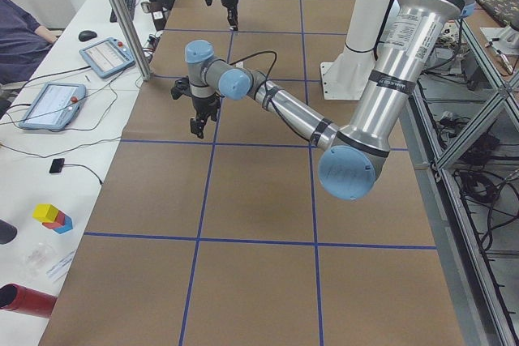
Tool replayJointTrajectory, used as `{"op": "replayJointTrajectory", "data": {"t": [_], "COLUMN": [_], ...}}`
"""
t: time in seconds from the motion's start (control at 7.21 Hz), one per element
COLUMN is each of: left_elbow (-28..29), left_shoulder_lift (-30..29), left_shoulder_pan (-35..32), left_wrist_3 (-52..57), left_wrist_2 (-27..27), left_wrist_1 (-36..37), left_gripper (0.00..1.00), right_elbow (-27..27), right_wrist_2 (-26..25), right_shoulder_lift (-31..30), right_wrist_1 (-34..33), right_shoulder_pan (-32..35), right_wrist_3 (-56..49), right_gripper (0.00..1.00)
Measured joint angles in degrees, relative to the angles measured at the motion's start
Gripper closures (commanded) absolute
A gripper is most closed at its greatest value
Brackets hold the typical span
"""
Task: Assemble PPR valve and pipe with both arms
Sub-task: 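Carry the chrome fitting with the right gripper above the white valve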
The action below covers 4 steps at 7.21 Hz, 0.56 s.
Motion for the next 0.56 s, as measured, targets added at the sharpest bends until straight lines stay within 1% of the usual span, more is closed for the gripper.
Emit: {"op": "replayJointTrajectory", "data": {"t": [0.28, 0.56], "left_elbow": [0.2, 0.2], "left_shoulder_lift": [0.3, 0.2], "left_shoulder_pan": [-0.1, -0.3], "left_wrist_3": [0.2, 0.0], "left_wrist_2": [-0.8, -1.5], "left_wrist_1": [-0.2, -0.2], "left_gripper": [0.00, 0.00], "right_elbow": [-1.8, -5.9], "right_wrist_2": [-0.8, -2.1], "right_shoulder_lift": [1.8, 3.5], "right_wrist_1": [1.9, 4.9], "right_shoulder_pan": [-3.1, -4.7], "right_wrist_3": [2.3, 2.7], "right_gripper": [1.00, 1.00]}}
